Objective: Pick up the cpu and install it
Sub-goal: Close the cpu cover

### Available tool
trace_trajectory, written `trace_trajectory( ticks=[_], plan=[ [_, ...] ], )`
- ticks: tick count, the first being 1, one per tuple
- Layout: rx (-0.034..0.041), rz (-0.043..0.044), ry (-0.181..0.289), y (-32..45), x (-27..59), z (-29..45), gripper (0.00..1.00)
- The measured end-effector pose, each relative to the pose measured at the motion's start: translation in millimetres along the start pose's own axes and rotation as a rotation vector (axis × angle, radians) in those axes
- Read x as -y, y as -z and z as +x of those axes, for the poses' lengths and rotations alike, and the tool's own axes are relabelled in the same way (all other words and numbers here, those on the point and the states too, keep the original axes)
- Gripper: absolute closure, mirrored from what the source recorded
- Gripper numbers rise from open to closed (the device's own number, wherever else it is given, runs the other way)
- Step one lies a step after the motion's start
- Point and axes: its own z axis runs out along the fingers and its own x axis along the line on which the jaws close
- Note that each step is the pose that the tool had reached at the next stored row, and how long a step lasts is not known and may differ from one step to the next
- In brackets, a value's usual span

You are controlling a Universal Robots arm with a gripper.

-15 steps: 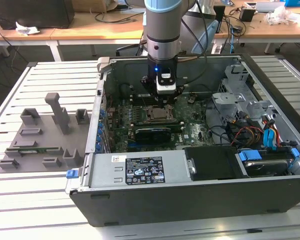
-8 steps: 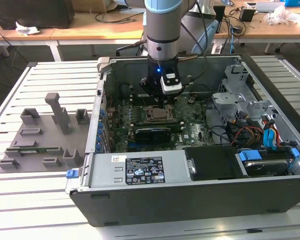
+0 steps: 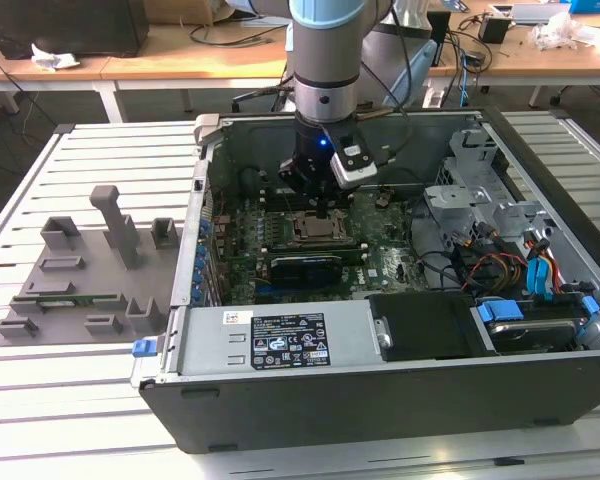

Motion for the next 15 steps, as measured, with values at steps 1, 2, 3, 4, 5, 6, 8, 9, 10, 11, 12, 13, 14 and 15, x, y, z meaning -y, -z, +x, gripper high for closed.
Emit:
trace_trajectory(
  ticks=[1,2,3,4,5,6,8,9,10,11,12,13,14,15],
  plan=[
    [-0.0010,0.0021,0.033,-0.3,0.0,0.0,0.89],
    [-0.0015,0.0048,0.051,-0.4,0.0,-0.1,0.89],
    [-0.0019,0.0085,0.069,-0.4,0.0,0.0,0.89],
    [-0.0022,0.0176,0.099,-0.6,0.0,0.1,0.89],
    [-0.0021,0.0271,0.121,-0.6,0.0,0.3,0.89],
    [-0.0021,0.0284,0.127,-0.6,0.0,0.5,0.89],
    [-0.0021,0.0284,0.129,-0.6,0.2,1.9,0.89],
    [-0.0021,0.0285,0.130,-1.0,0.6,4.8,0.89],
    [-0.0021,0.0284,0.130,-1.6,0.9,7.6,0.89],
    [-0.0020,0.0283,0.131,-2.2,1.2,9.6,0.89],
    [-0.0020,0.0283,0.131,-2.7,1.4,11.4,0.89],
    [-0.0020,0.0283,0.132,-3.2,1.6,13.0,0.89],
    [-0.0021,0.0283,0.132,-3.8,1.9,14.6,0.89],
    [-0.0020,0.0283,0.133,-4.4,2.0,16.1,0.89]
  ],
)
